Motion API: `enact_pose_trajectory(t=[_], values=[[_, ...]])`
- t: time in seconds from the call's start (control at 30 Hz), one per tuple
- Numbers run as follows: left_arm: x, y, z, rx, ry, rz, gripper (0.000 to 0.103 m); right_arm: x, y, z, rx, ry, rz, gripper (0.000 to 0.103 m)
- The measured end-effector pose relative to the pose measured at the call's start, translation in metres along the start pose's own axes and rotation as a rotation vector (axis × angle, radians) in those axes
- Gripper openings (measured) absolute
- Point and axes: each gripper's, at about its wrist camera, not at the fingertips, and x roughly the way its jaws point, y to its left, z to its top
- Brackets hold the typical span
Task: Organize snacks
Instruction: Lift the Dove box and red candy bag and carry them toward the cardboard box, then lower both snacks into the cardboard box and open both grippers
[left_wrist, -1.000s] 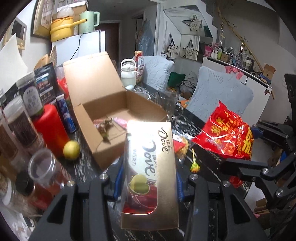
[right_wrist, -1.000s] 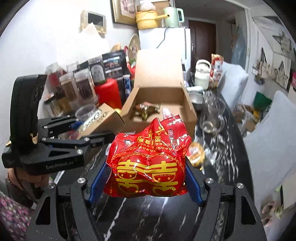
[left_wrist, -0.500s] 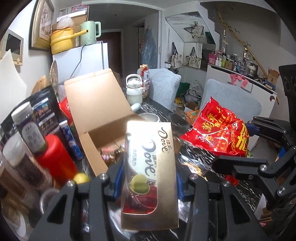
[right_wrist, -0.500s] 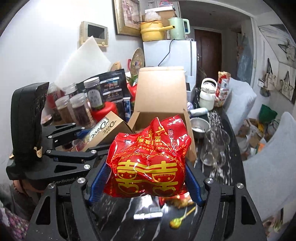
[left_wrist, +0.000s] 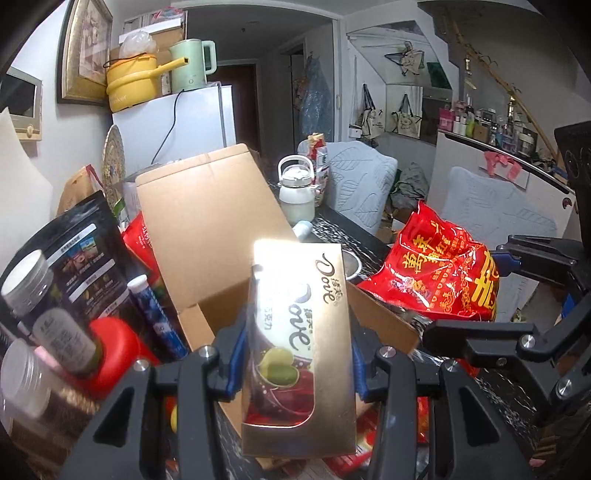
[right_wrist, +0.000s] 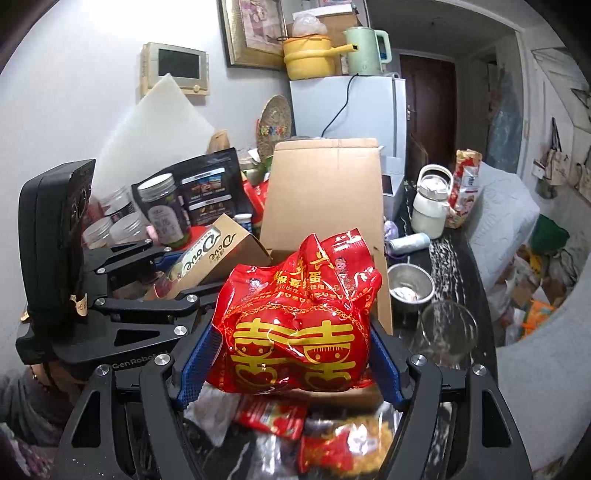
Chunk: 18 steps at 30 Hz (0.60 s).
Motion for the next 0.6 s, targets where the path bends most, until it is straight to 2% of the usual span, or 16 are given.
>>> enact_pose_trajectory(t=[0.27, 0.6], values=[[0.041, 0.019, 0.018, -0.016, 0.032, 0.032, 0.044, 0.039, -0.020, 0.025, 0.010, 0.038, 0.021, 0.075], [0.103, 0.043, 0.019, -0.060, 0.159, 0.069, 0.044, 0.092, -0.043, 0.043, 0.037, 0.125, 0.040, 0.075]])
